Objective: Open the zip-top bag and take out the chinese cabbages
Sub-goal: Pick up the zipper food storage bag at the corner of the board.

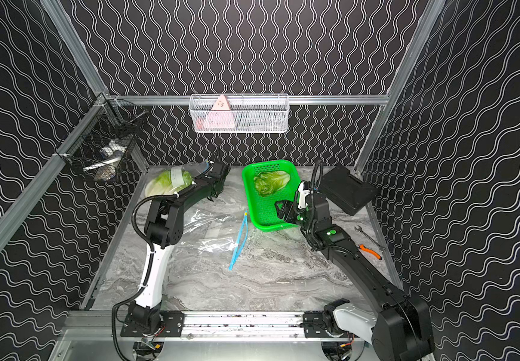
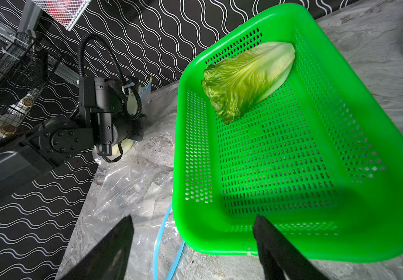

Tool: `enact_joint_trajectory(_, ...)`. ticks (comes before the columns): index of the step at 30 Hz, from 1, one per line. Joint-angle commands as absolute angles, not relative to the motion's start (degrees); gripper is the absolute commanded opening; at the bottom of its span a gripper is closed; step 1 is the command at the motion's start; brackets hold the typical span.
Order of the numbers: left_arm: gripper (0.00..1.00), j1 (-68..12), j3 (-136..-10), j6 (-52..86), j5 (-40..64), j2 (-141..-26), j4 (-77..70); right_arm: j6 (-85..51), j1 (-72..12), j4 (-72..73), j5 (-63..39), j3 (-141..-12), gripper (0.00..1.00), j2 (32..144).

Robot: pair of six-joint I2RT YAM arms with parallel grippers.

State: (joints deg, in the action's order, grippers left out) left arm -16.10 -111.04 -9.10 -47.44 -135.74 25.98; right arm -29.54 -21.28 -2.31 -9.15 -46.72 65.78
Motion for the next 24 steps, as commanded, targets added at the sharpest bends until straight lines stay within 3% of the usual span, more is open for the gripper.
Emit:
enact_joint_trajectory(1,0.00,-16.20,-108.22,-4.61,-45.85,-130.28,27.94,-29.79,-21.31,-1.49,-9.85,-46.85,0.81,65.62)
enact_joint_trajectory(11,0.00,-17.11,-97.08,2.20,-36.74,-109.43,31.88,-29.54,-21.39,-1.13,-14.48,-47.26,0.81,66.23)
enact_joint_trajectory(18,0.00,-14.55,-105.73,-0.41,-36.83,-107.32,34.02,-28.63,-21.75,-1.73,-17.64,-47.67,0.81,67.51)
enact_joint_trajectory(24,0.00,-12.91,-109.71,-3.47,-37.29,-104.92,26.40,-26.34,-21.79,-5.11,-22.33,-49.65,0.81,69.25)
